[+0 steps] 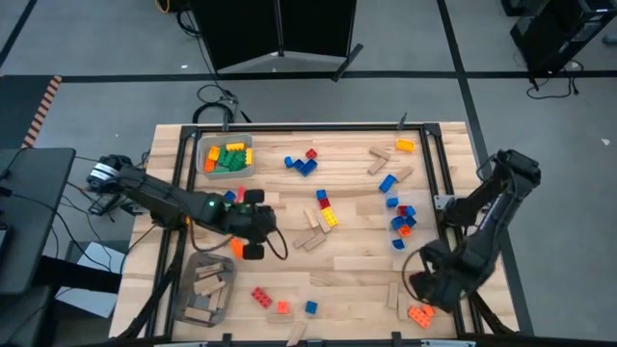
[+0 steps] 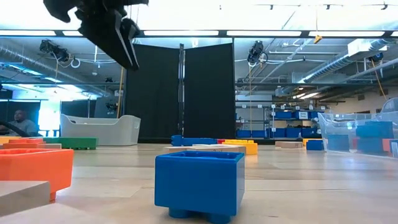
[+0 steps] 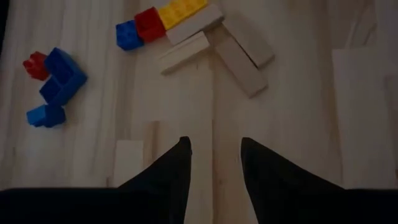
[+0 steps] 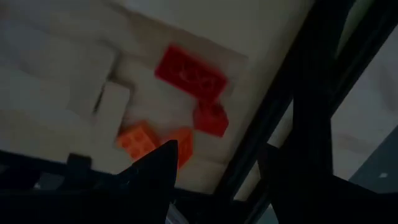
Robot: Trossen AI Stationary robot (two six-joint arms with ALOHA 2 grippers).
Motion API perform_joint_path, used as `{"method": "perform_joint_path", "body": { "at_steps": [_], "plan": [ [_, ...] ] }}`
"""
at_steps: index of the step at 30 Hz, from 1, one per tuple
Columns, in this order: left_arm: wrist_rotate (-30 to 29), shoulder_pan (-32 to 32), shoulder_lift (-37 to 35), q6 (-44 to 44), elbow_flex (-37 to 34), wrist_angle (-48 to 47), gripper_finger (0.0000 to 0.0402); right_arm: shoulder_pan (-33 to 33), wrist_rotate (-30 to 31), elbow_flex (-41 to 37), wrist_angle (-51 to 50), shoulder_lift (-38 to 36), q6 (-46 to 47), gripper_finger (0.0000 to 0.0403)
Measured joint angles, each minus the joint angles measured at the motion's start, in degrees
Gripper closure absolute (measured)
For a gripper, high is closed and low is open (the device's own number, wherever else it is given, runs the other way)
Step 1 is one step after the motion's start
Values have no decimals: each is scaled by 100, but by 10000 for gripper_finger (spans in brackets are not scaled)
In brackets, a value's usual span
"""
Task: Sort blocks by size
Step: Put the small red game piece into the transparent bin
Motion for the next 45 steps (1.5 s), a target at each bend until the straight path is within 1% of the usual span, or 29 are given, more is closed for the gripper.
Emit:
{"method": "perform_joint_path", "body": {
  "at_steps": [3,6,10,12,16,19,31,35,38,42,45],
  "plan": [
    [357,116,-317,-214,-454,473,254,360,-7,-106,287,29,37,168],
    [610,193,-492,-448,-744,869,254,646,-119,-285,481,87,-462,167],
    [630,198,-533,-755,-821,1032,254,813,-378,-740,946,118,-1260,167],
    [632,198,-530,-914,-821,1046,254,804,-487,-960,1231,142,-1544,167],
    [638,189,-532,-1193,-821,1253,254,798,-503,-1222,1815,247,-2124,167],
    [640,189,-530,-1313,-821,1364,254,783,-460,-1279,1868,397,-2493,168],
    [627,189,-530,-1327,-821,1938,254,723,-446,-1299,2058,1179,-3944,170],
    [625,189,-528,-1367,-821,2028,254,711,-372,-1299,2107,1352,-4217,170],
    [620,189,-527,-1455,-821,2023,254,710,-226,-1299,2353,1464,-4413,173],
    [594,189,-526,-1482,-821,2023,254,704,-210,-1286,2609,1633,-4605,188],
    [590,189,-526,-1487,-821,2025,254,697,-247,-1271,2655,1687,-4629,220]
  ]
}}
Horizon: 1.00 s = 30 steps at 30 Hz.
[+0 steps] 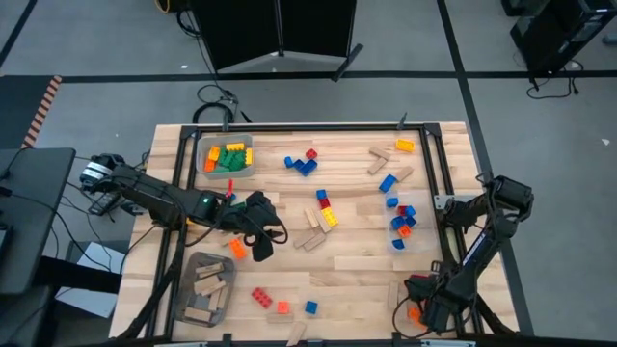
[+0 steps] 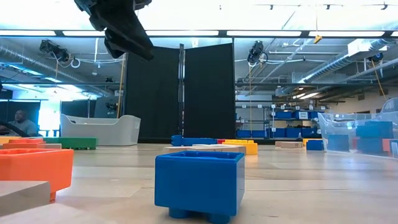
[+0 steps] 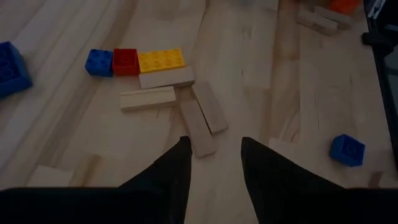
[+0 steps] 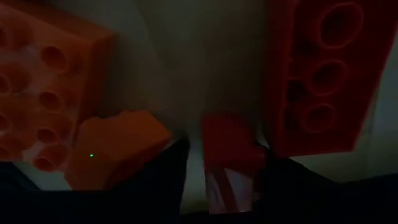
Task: Sort blocks by size
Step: Put the small red game piece into the transparent bin
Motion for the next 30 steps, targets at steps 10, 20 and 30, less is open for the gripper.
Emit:
{"method": "perform_joint_path", "body": {
  "at_steps": [10,20,30],
  "plan": [
    [-4,0,0,17,0,2,254,-60,-20,-50,-374,-373,367,298],
    [-2,0,2,6,2,258,254,-95,499,589,-2519,-1920,1769,298],
    [-23,0,2,24,4,549,254,-1310,1401,1207,-4092,-2868,1616,298]
  ]
}}
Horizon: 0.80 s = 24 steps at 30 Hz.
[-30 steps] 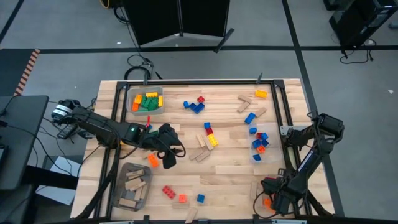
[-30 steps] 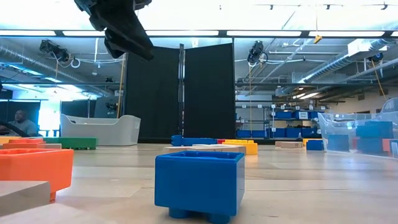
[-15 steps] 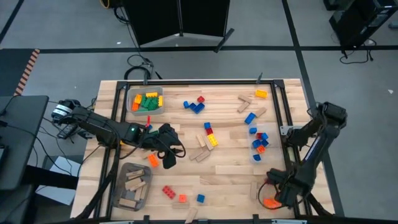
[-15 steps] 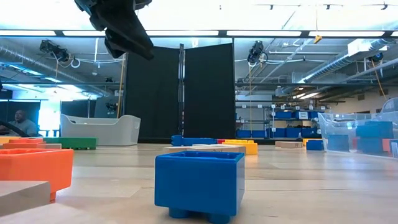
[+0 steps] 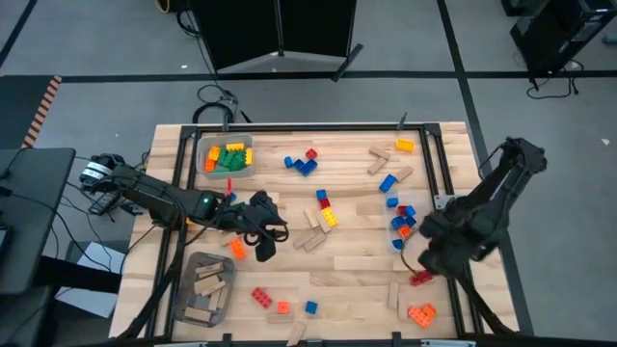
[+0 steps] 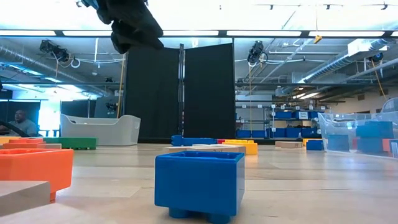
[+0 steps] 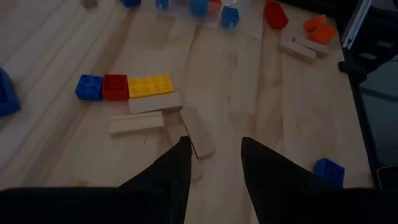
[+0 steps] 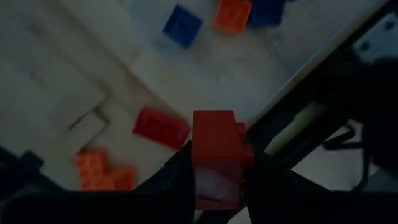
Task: Sort blocks by size
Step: Put the small red game piece into the transparent bin
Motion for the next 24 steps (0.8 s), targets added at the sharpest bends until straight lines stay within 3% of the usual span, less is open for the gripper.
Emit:
{"method": "perform_joint_path", "body": {
  "at_steps": [7,12,21,24],
  "plan": [
    [-129,0,0,4,0,-5,254,-1297,-83,-130,-94,144,-1512,298],
    [-134,0,0,9,0,-5,254,-1912,-490,-836,569,153,-2298,298],
    [-139,0,0,11,0,-10,254,-2412,-1030,-2123,1834,-46,-2443,298],
    [-139,0,0,13,0,-10,254,-2450,-1071,-2314,2025,-43,-2426,271]
  ]
}}
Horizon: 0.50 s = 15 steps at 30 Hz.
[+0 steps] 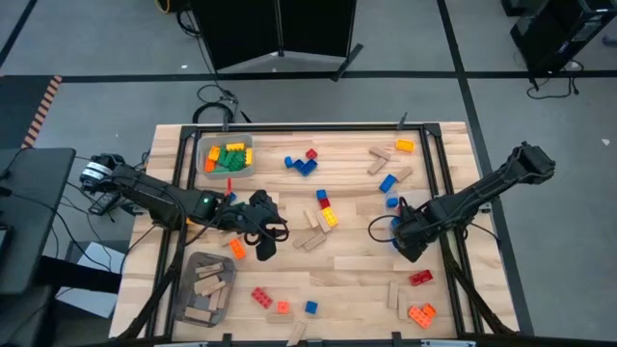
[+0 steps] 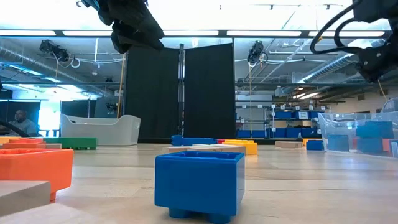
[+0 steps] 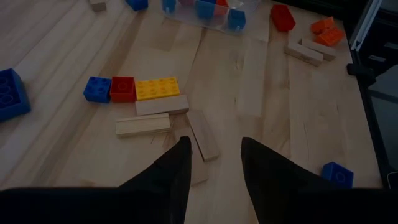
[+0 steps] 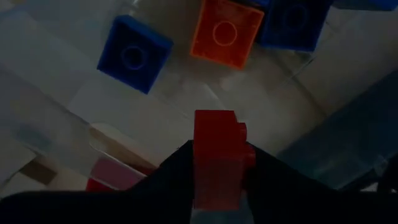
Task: Sort blocks by size
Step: Put the small red game piece into the transparent bin, then put the large blue game piece into the gray bin
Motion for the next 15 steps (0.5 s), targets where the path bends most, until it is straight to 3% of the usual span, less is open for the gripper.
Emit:
{"method": "perform_joint_path", "body": {
  "at_steps": [8,15],
  "plan": [
    [-2,0,0,0,0,0,254,1,184,6,53,-1,-18,175],
    [-2,0,0,0,0,1,254,-1,192,6,51,-43,-78,158]
  ]
}}
